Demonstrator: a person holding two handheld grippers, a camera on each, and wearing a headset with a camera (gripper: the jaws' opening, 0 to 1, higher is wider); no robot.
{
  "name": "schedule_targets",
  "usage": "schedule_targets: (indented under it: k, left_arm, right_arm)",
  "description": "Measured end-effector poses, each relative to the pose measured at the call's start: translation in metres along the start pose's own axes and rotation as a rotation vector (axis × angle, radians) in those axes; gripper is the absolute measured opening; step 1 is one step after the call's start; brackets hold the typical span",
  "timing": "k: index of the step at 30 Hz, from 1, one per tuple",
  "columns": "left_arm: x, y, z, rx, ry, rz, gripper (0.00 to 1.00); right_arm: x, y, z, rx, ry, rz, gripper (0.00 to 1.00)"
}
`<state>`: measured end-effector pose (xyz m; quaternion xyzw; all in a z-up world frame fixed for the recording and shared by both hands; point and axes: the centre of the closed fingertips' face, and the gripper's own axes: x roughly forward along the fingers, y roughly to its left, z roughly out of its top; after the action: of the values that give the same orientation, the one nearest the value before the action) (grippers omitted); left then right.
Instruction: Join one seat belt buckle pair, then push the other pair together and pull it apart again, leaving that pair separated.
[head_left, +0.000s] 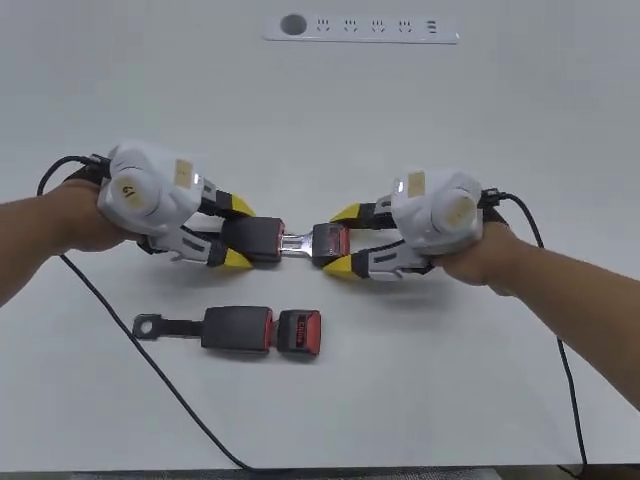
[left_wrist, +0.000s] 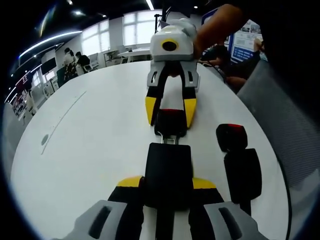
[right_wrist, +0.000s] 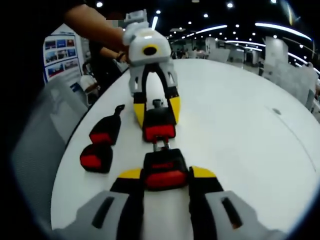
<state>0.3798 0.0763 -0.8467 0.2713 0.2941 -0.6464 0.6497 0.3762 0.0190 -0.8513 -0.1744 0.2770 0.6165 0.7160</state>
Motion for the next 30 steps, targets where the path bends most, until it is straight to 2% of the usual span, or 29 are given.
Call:
schedule_targets:
  k: [2,3,4,14,18,21,23,30]
  left_arm:
    - [0.001,-0.001,0.001,0.007,0.002,0.002,0.35]
    - [0.0,-0.001,0.0,0.01,0.006,0.001,0.35]
    - [0.0,-0.001,0.0,0.005,0.002,0.002,0.35]
    - [0.002,0.0,0.0,0.029,0.016,-0.019,0.34]
    - [0.003,0.0,0.0,0.045,0.028,-0.028,0.34]
    - [0.003,0.0,-0.001,0.05,0.028,-0.029,0.34]
    - [0.003,0.0,-0.001,0.046,0.022,-0.029,0.34]
    - [0.004,0.0,-0.001,0.051,0.022,-0.034,0.34]
  right_arm:
    - [0.006,0.001,0.004,0.013,-0.007,0.001,0.34]
    - [0.006,-0.001,0.003,-0.022,0.009,-0.002,0.34]
    - [0.003,-0.002,0.001,0.01,0.007,0.003,0.34]
    - [0.004,-0.003,0.003,0.025,0.023,0.007,0.34]
    - [0.011,-0.001,0.009,0.021,0.031,-0.008,0.34]
    - [0.01,-0.003,0.008,0.056,0.023,-0.032,0.34]
    - [0.011,-0.003,0.009,0.052,0.042,-0.043,0.34]
    - [0.013,-0.003,0.008,0.051,0.066,-0.044,0.34]
